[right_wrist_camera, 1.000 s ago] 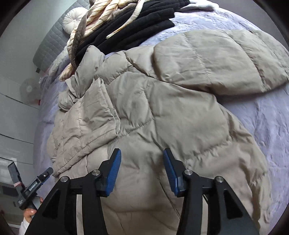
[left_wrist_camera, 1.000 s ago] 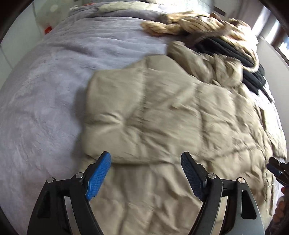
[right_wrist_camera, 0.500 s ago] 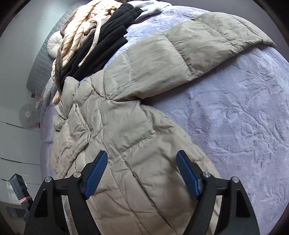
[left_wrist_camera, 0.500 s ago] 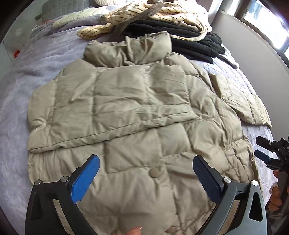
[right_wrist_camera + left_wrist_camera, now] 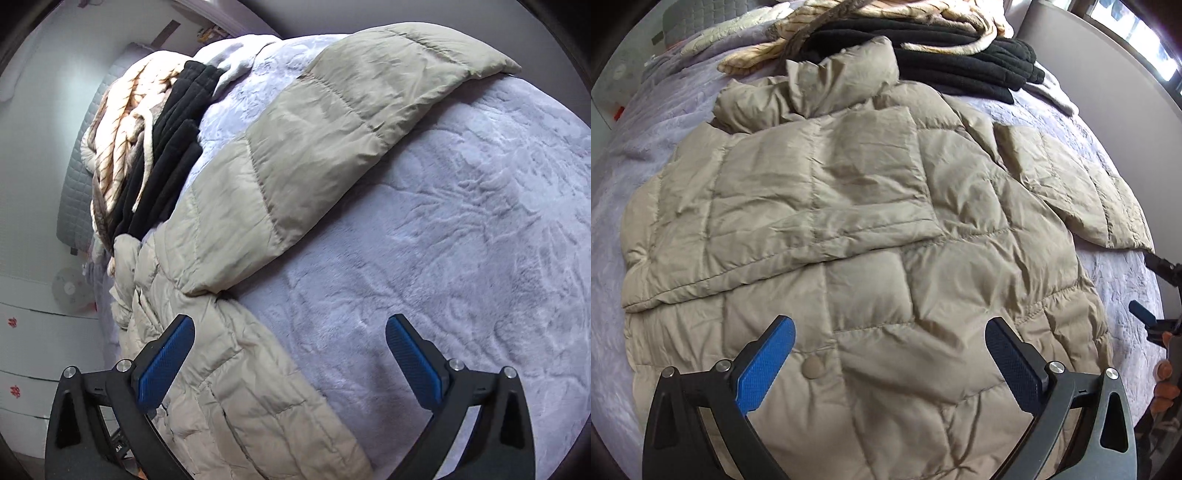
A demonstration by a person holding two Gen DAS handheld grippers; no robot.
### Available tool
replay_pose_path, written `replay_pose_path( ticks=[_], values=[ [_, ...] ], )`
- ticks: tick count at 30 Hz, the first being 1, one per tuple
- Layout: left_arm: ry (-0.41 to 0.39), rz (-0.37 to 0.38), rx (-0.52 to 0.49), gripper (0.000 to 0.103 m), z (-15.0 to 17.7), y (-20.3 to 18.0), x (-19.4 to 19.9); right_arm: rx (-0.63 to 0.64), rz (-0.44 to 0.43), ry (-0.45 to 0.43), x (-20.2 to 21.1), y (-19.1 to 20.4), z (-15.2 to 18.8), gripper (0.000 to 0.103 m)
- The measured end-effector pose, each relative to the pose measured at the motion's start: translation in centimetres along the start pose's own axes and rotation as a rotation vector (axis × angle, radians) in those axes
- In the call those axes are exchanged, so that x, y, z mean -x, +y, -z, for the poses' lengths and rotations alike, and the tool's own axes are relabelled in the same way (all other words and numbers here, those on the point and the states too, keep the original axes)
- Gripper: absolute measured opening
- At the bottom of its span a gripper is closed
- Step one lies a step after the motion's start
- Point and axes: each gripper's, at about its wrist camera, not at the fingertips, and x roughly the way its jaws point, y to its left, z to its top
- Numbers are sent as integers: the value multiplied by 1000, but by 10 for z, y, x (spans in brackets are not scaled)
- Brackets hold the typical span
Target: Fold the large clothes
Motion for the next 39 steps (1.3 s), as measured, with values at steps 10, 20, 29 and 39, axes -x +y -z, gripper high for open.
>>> replay_pose_path(
  ticks=[10,20,29,39],
  values=[
    [35,9,-18,103,-9,-38,-12,-316,-197,-97,1,-76,-86,103],
    [-22,0,-5,103,-29,-47,-3,-515,-356,-100,-26,-81,-137,34],
    [-43,-53,85,103,-31,10,7,-254,-411,-103,-16,16,-135,11],
    [-113,-154,189,103,-23,96,30,525,-352,-86,-28,264,-36,12]
  ],
)
